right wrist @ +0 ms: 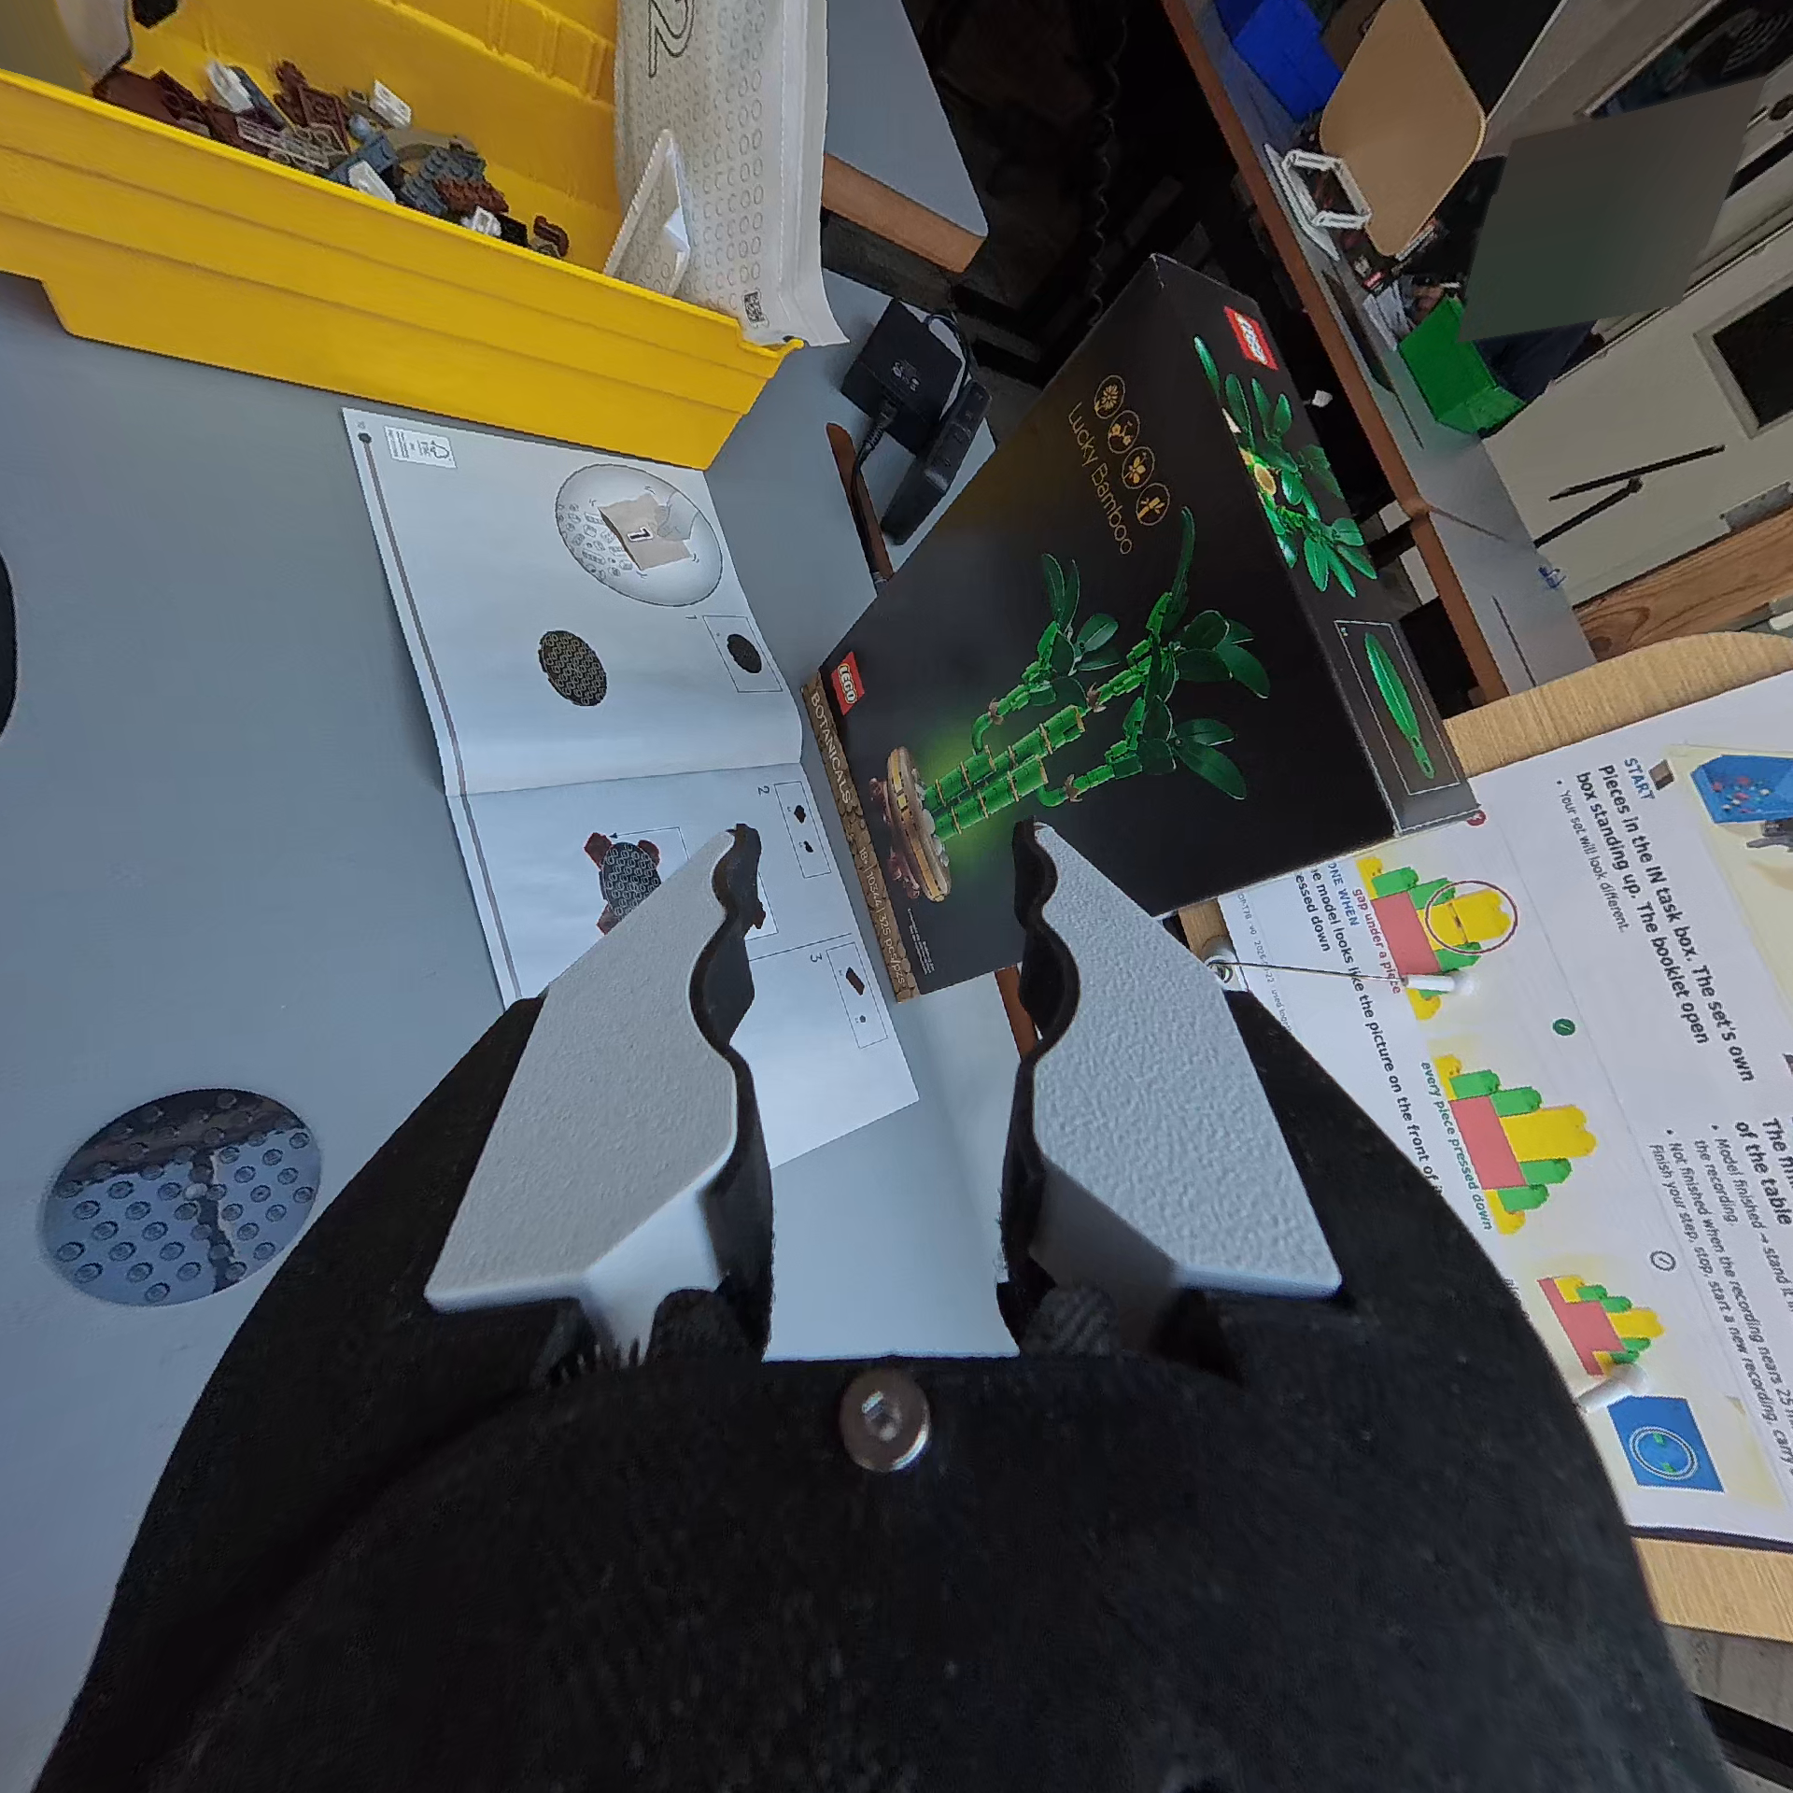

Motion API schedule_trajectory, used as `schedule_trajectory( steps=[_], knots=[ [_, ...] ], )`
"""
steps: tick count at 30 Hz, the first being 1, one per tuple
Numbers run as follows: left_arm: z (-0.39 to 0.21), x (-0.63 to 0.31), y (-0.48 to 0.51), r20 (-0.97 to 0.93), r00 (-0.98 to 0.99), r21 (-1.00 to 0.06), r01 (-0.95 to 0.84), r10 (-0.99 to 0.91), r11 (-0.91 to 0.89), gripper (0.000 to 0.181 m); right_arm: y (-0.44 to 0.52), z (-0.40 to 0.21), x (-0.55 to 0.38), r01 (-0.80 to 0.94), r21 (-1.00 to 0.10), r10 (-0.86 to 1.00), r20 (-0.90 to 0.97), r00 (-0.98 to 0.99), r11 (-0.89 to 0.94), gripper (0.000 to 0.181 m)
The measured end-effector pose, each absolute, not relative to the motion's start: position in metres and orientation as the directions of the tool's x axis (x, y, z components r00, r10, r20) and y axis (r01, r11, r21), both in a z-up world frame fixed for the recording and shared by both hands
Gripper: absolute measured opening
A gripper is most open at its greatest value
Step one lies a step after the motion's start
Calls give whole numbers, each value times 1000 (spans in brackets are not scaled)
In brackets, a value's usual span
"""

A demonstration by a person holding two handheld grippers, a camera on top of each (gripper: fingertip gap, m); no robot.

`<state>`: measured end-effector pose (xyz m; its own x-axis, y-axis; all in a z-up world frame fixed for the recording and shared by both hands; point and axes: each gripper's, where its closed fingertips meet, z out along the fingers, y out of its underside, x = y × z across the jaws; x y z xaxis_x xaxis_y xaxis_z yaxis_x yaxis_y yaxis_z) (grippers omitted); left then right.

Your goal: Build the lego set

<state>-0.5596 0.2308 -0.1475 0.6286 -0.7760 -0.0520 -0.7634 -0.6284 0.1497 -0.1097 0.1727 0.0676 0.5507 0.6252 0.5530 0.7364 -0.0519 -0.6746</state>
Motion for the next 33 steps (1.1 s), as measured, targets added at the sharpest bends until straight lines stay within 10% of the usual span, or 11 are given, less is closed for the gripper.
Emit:
schedule_trajectory(
  steps=[33],
  knots=[
    [-147, -568, 231, -42, 665, 173, -730, -746, -661, 14, 169, 64, -109, 759, -649, 636, 566, 525, -49, 54]
  ],
)
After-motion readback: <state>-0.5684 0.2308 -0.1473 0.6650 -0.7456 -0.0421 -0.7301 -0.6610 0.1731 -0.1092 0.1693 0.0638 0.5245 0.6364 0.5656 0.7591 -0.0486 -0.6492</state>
